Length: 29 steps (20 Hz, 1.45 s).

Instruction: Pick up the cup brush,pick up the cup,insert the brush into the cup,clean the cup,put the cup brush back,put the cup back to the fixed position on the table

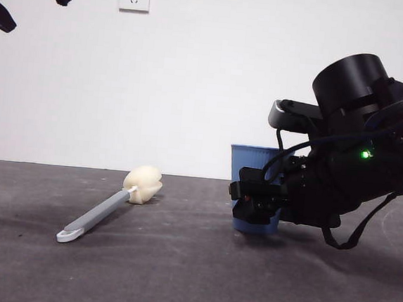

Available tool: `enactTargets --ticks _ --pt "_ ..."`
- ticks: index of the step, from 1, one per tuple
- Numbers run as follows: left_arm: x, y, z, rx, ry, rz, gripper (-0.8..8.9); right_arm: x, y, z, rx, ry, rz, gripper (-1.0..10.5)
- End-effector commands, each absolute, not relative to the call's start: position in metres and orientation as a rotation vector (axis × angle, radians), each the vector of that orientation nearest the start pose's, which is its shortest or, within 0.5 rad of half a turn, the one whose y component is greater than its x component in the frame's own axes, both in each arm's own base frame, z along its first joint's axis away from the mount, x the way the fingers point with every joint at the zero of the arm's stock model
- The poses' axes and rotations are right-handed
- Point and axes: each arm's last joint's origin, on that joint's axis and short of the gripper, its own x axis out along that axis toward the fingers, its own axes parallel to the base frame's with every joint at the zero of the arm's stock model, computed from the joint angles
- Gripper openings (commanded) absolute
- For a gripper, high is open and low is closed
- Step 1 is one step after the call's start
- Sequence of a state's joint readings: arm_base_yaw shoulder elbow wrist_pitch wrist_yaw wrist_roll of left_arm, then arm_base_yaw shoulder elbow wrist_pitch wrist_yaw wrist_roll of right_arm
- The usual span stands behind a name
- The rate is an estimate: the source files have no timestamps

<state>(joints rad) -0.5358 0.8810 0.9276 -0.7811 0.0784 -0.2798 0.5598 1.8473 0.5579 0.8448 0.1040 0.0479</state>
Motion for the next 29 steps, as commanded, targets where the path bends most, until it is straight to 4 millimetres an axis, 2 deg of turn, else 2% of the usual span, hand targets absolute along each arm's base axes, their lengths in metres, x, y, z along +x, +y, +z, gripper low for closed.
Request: enactTargets --ticks 1,5,9,11,15,17,19,24,29 --pt "0.141 -0.087 0.313 -0.075 0.799 -0.488 3.77 0.255 0.157 0.084 -0.11 0.533 0.454 0.7" --pt "0.141 -0.087 0.313 -0.073 0.805 -0.486 3.77 0.253 0.156 0.084 -0.083 0.564 0.442 3.6" --pt "0.141 -0.087 0.313 -0.073 0.805 -0.486 3.77 0.249 0.154 0.088 -0.097 0.62 0.437 3.9" --pt "0.141 -0.087 0.313 -0.073 0.804 -0.486 3.77 0.248 0.154 0.097 -0.092 0.609 0.437 4.9" --pt "0.14 -0.086 0.312 -0.069 0.806 -0.486 3.77 0.239 0.149 0.121 -0.058 0.636 0.425 4.9" --pt "0.141 -0.086 0.313 -0.067 0.803 -0.487 3.77 0.229 0.145 0.137 -0.065 0.681 0.424 4.9" --pt "0.141 -0.086 0.313 -0.066 0.802 -0.486 3.77 0.213 0.138 0.161 -0.064 0.704 0.458 4.8" --pt "0.141 -0.086 0.313 -0.041 0.796 -0.499 3.77 0.16 0.109 0.23 0.022 0.636 0.613 4.8" --pt "0.14 -0.086 0.312 -0.007 0.795 -0.521 3.77 0.118 0.085 0.278 -0.002 0.706 0.71 4.8"
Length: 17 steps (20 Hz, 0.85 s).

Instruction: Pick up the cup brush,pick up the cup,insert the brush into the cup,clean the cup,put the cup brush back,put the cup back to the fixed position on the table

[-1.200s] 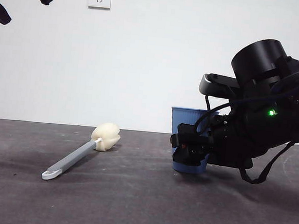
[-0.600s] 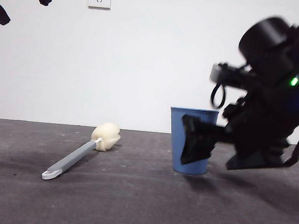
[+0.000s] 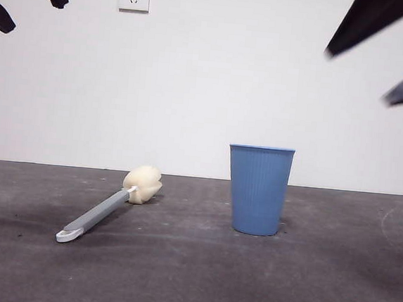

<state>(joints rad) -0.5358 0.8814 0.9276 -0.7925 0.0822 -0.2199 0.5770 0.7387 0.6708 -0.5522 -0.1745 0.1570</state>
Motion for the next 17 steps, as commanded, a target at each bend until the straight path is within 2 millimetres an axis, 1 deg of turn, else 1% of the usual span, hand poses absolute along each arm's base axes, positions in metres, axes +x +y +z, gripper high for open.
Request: enactTargets --ticks 1,4,7,11,12,13,14,15,17 --pt "0.14 -0.086 0.312 0.004 0.8 -0.524 3.77 0.114 0.083 0.287 -0.008 0.728 0.73 4.8" --pt "0.137 -0.086 0.309 0.018 0.838 -0.548 3.76 0.105 0.078 0.309 -0.049 0.775 0.776 4.8" --pt "0.135 -0.085 0.307 0.024 0.871 -0.585 3.75 0.101 0.075 0.323 -0.086 0.78 0.787 4.7" --pt "0.133 -0.085 0.306 0.024 0.889 -0.596 3.68 0.101 0.075 0.324 -0.099 0.783 0.792 4.7" --pt "0.133 -0.085 0.306 0.024 0.889 -0.596 2.96 0.101 0.076 0.324 -0.1 0.788 0.791 4.6" --pt "0.133 -0.085 0.306 0.024 0.888 -0.596 1.48 0.102 0.076 0.323 -0.1 0.795 0.79 3.7" --pt "0.133 -0.085 0.306 0.025 0.888 -0.595 -0.07 0.102 0.076 0.323 -0.101 0.8 0.789 1.9" --pt "0.133 -0.085 0.306 0.025 0.888 -0.595 -0.05 0.103 0.076 0.323 -0.102 0.8 0.789 0.1" --pt "0.133 -0.085 0.306 0.025 0.888 -0.596 -0.07 0.103 0.076 0.323 -0.102 0.8 0.79 -0.1"
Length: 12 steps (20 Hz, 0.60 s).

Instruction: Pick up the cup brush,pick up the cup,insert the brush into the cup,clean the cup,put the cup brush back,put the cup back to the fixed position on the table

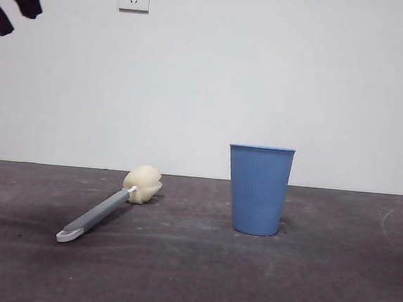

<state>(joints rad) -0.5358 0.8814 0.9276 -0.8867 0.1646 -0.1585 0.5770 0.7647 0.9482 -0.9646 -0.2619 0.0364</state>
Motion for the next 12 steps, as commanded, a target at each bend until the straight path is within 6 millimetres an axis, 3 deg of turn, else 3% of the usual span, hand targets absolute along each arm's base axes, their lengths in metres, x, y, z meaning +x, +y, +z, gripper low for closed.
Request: enactTargets --ticks 1,12 --pt "0.1334 -0.0851 0.3062 0.025 0.888 -0.596 -0.07 0.1026 0.0764 0.3228 -0.102 0.799 0.79 -0.1" --pt "0.1339 -0.0846 0.3062 0.034 0.882 -0.579 -0.04 0.1027 0.0761 0.3231 -0.066 0.81 0.765 0.0"
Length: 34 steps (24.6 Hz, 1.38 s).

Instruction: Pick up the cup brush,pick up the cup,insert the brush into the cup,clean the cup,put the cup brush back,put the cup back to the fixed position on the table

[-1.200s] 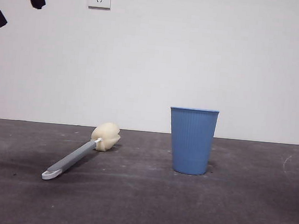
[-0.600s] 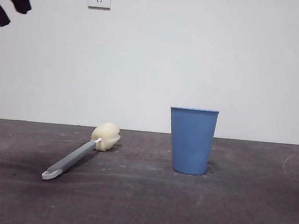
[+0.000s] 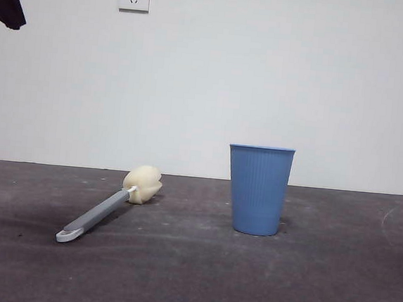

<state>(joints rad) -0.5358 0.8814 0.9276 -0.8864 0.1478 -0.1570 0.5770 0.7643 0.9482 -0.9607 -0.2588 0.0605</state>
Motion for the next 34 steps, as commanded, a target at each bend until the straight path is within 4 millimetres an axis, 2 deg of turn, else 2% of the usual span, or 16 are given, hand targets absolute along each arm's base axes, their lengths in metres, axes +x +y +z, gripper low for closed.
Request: enactTargets --ticks 1,7,9,10,13,16,21,29,34 --pt "0.134 -0.085 0.306 0.034 0.882 -0.579 -0.04 0.103 0.076 0.323 -0.065 0.81 0.765 0.0" --pt "0.133 -0.082 0.31 0.061 0.83 -0.567 -0.04 0.103 0.076 0.323 -0.066 0.81 0.765 0.0" --pt "0.136 -0.076 0.321 0.179 0.649 -0.568 -0.04 0.103 0.076 0.323 -0.066 0.81 0.765 0.0" --pt "0.139 -0.072 0.332 0.212 0.504 -0.563 -0.04 0.103 0.076 0.323 -0.066 0.81 0.765 0.0" --pt "0.14 -0.049 0.367 0.171 0.122 -0.465 -0.04 0.103 0.076 0.323 -0.066 0.81 0.765 0.0" --pt "0.128 -0.028 0.376 0.187 -0.093 -0.324 -0.04 0.103 0.076 0.323 -0.065 0.81 0.765 0.0" --pt "0.114 -0.015 0.336 0.213 -0.132 -0.194 -0.04 0.103 0.076 0.323 -0.066 0.81 0.765 0.0" --pt "0.107 -0.013 0.249 0.201 -0.093 -0.189 -0.04 0.103 0.076 0.323 -0.065 0.81 0.765 0.0" --pt "0.105 -0.012 0.211 0.169 -0.064 -0.166 -0.04 0.103 0.076 0.323 -0.065 0.81 0.765 0.0"
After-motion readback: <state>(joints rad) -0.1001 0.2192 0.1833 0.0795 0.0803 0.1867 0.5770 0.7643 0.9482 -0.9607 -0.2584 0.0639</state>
